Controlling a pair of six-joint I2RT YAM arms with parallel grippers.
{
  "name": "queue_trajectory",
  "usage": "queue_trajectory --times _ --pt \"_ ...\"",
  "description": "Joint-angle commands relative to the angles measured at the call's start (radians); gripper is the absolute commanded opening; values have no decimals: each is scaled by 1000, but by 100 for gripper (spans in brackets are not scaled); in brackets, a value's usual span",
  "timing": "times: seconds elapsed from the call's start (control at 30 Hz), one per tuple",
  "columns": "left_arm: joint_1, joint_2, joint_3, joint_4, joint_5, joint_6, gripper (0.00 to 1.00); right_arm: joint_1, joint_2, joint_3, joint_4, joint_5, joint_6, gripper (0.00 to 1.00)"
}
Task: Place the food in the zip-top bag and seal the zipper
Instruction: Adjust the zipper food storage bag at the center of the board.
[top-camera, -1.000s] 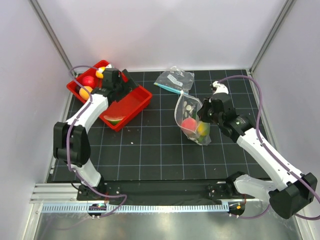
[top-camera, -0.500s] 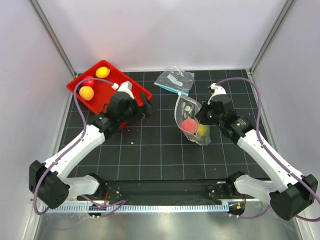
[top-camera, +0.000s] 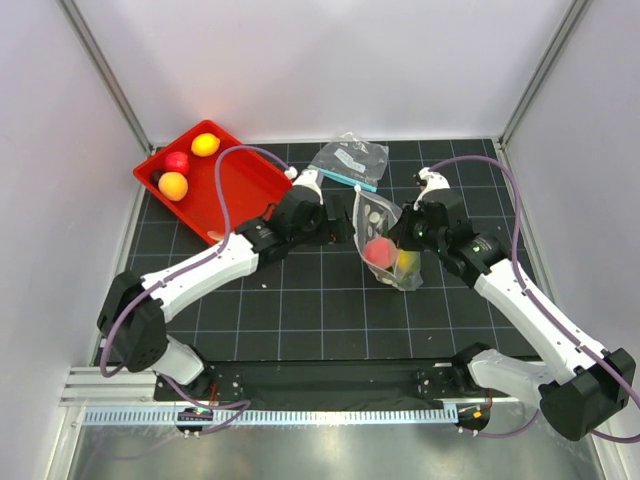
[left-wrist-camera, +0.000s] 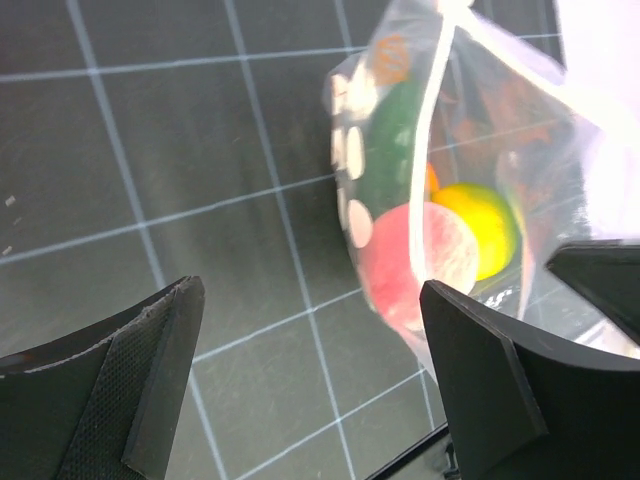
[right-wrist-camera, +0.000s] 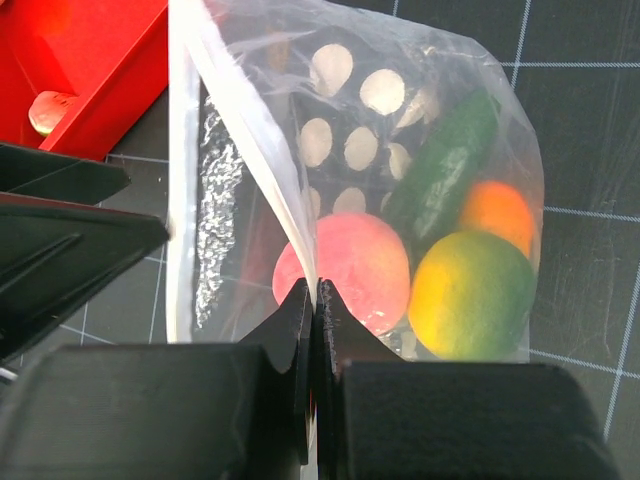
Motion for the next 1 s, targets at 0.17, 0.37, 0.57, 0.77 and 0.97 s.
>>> queue_trajectory --times 0.17,0.37,0.57,0.77,0.97 --pt "-18 41 46 180 37 22 76 3 27 13 58 -59 21 1" --pt "-27 24 46 187 48 36 68 17 35 10 67 -60 46 1" --pt "-27 108 131 175 209 24 4 36 24 13 70 -50 60 1" --pt "-26 68 215 22 176 93 0 53 9 23 67 -53 70 1" --pt "12 119 371 -158 248 142 0 137 7 50 73 -46 89 1"
